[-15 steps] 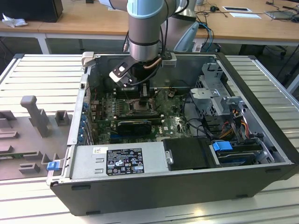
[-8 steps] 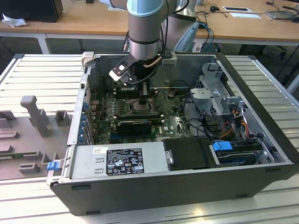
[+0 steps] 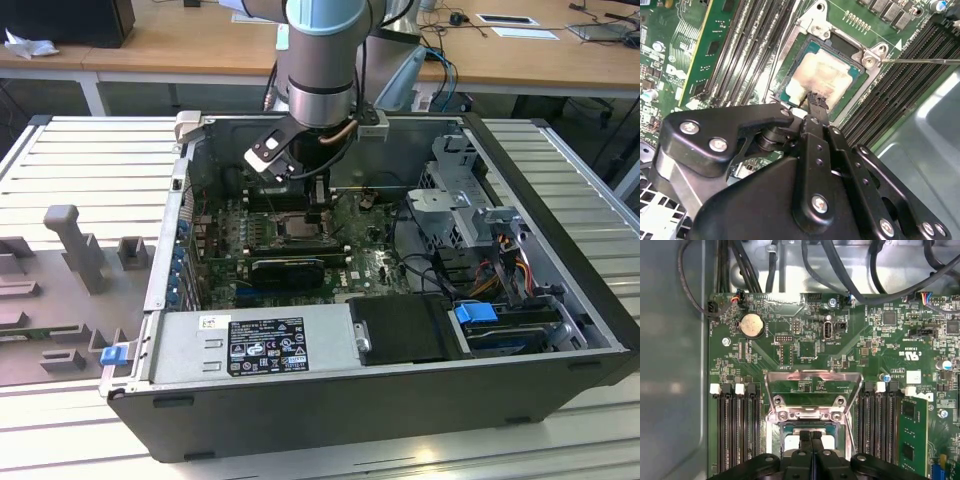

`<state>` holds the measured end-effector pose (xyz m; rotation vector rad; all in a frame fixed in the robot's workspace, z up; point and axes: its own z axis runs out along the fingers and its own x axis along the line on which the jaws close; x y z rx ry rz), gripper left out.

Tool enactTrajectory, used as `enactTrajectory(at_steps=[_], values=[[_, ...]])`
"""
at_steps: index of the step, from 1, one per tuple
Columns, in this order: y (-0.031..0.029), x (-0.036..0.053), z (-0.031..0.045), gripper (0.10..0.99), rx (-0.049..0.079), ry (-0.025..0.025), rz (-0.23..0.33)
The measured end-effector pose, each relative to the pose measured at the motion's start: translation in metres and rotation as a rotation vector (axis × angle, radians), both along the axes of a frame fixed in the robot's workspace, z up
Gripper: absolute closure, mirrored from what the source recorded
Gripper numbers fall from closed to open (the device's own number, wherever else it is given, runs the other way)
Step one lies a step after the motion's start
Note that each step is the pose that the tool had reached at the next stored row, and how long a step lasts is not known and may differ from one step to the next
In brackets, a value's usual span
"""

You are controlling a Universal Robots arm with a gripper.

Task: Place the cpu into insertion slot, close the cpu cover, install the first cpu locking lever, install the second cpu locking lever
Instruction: 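Close the cpu cover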

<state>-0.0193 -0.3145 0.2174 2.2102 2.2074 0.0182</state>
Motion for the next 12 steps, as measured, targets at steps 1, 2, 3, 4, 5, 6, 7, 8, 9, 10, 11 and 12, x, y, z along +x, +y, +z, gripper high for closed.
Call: enactTrajectory(at_steps=[1, 2, 3, 4, 5, 6, 7, 8, 9, 10, 11, 12], values=[[0.0, 0.0, 0.0041, 0.98, 0.0, -0.0001, 0.0], [0.0, 0.0, 0.0076, 0.98, 0.0, 0.0, 0.0], [0.0, 0.0, 0.0087, 0.98, 0.0, -0.0001, 0.0], [0.0, 0.0, 0.0097, 0.98, 0.0, 0.0, 0.0], [0.0, 0.0, 0.0108, 0.98, 0.0, -0.0001, 0.0], [0.0, 0.0, 0.0116, 0.98, 0.0, 0.0, 0.0], [0.0, 0.0, 0.0136, 0.98, 0.0, -0.0001, 0.0], [0.0, 0.0, 0.0147, 0.98, 0.0, -0.0001, 0.0], [0.0, 0.0, 0.0155, 0.98, 0.0, -0.0001, 0.0], [0.0, 0.0, 0.0162, 0.98, 0.0, 0.0, 0.0], [0.0, 0.0, 0.0171, 0.98, 0.0, 0.0, 0.0], [0.0, 0.0, 0.0182, 0.98, 0.0, 0.0, 0.0]])
